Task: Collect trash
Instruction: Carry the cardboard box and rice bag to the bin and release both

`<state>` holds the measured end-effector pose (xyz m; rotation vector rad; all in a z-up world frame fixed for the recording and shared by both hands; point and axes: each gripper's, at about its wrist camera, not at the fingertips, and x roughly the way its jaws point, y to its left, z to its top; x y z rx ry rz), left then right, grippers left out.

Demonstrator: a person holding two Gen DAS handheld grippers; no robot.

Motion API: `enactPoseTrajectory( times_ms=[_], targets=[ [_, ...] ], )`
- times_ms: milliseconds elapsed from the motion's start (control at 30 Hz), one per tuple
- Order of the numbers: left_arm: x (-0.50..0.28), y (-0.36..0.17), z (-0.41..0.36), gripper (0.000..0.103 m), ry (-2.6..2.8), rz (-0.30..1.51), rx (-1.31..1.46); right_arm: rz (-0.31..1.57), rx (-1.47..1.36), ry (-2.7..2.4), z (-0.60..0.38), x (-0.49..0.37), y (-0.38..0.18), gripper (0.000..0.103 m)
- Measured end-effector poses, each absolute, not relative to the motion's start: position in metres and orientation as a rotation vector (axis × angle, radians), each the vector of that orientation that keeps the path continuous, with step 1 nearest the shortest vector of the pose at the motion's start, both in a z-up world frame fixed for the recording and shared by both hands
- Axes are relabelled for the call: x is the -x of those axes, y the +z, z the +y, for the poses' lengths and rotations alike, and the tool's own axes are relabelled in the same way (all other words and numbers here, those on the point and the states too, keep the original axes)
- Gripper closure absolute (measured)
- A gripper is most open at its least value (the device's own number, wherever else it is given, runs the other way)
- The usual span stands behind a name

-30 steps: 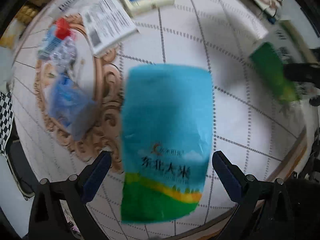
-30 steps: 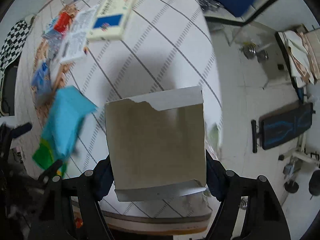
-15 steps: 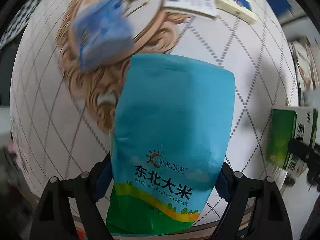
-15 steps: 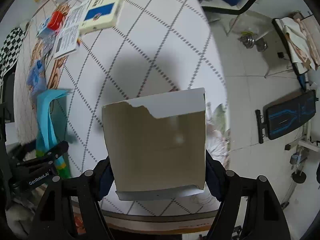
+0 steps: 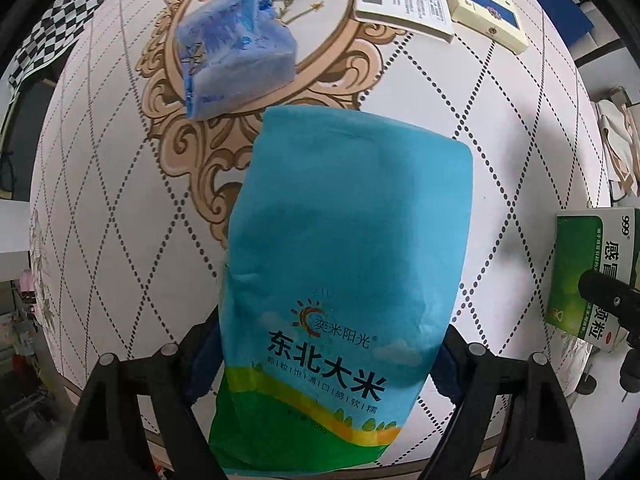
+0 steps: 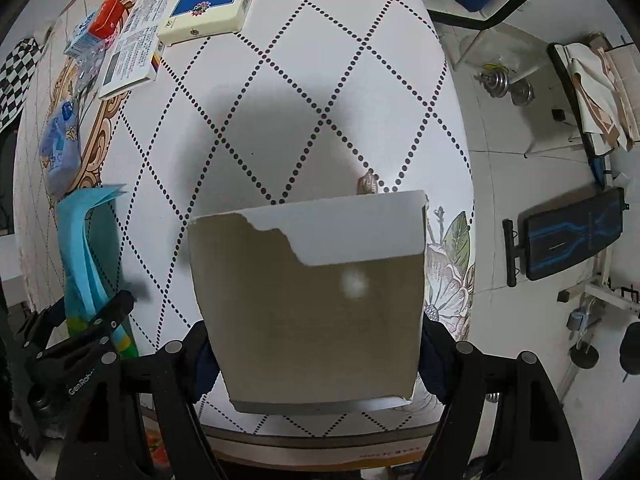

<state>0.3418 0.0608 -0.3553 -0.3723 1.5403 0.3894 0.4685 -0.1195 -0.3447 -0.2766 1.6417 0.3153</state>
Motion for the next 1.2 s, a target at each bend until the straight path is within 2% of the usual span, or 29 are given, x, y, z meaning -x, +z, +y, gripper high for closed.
enactPoseTrajectory(
  times_ms=[200,500,700,867,1033,1200],
  targets=[
    [-0.328,-0.328,0.070,0.019,0.396,1.482,0.355,1.597,0.280,0.314,-0.117,-0.458,-0.336,0.026],
    [-0.271,-0.256,0.070,0.019,0.395,1.327,0.347,1.513,0.230,0.346,-0.117,-0.408,-0.295,0.027],
    [-0.206,-0.217,0.066,0.019,0.355,1.221,0.352,1.426,0.192,0.388,-0.119,-0.345,-0.255,0.027],
    [-0.146,-0.196,0.070,0.019,0.310,1.152,0.347,1.351,0.143,0.414,-0.124,-0.260,-0.219,0.027],
    [-0.077,-0.198,0.078,0.019,0.281,1.153,0.364,1.313,0.066,0.409,-0.143,-0.163,-0.203,0.027],
    [-0.015,-0.234,0.083,0.019,0.287,1.233,0.425,1.343,0.020,0.427,-0.158,-0.083,-0.229,0.026]
  ],
)
